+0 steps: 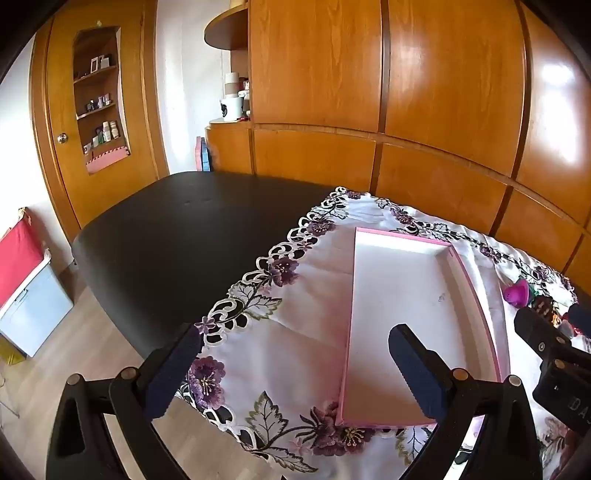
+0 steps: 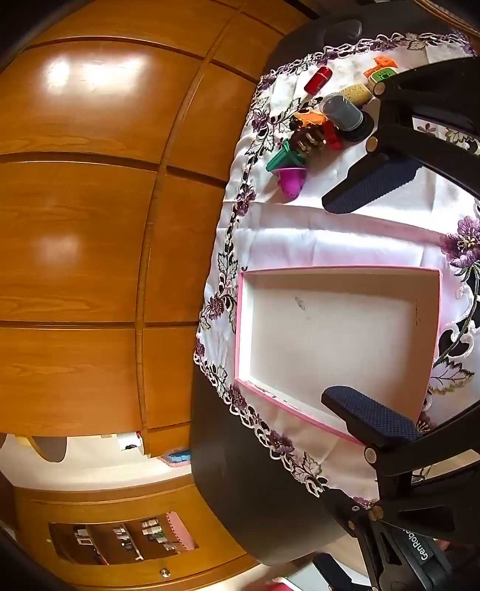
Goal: Organize rigid objects
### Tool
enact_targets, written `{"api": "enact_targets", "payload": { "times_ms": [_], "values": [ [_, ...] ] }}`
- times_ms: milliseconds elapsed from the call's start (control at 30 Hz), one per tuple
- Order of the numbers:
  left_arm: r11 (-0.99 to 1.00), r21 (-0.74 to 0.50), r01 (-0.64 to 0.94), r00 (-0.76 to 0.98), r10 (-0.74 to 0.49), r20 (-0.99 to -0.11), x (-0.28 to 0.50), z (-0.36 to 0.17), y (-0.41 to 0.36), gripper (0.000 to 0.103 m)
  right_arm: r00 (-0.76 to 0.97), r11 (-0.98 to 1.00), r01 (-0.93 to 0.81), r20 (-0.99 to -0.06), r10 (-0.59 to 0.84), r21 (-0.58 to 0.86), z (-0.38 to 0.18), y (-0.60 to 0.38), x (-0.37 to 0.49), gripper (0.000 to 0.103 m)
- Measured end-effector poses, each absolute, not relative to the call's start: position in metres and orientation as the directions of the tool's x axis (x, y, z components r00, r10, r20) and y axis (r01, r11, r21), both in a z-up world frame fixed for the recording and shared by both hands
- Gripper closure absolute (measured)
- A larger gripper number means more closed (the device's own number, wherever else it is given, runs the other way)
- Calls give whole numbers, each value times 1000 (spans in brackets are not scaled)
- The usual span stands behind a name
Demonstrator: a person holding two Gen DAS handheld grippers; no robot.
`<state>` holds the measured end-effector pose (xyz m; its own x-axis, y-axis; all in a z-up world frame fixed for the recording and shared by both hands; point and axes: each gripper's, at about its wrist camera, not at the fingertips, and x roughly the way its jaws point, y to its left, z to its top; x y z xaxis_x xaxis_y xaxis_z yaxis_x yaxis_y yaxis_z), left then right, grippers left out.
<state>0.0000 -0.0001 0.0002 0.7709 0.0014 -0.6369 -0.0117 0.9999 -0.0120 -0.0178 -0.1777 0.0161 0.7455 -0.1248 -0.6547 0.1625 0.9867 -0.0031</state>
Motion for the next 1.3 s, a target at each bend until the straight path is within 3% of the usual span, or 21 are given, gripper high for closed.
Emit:
{"api": "enact_targets", "payload": {
  "times_ms": [1300],
  "values": [
    [998, 51, 37, 761, 5, -649, -3, -7, -20, 0, 760, 981, 191, -636, -131, 26, 14, -196, -25, 7]
  ]
}}
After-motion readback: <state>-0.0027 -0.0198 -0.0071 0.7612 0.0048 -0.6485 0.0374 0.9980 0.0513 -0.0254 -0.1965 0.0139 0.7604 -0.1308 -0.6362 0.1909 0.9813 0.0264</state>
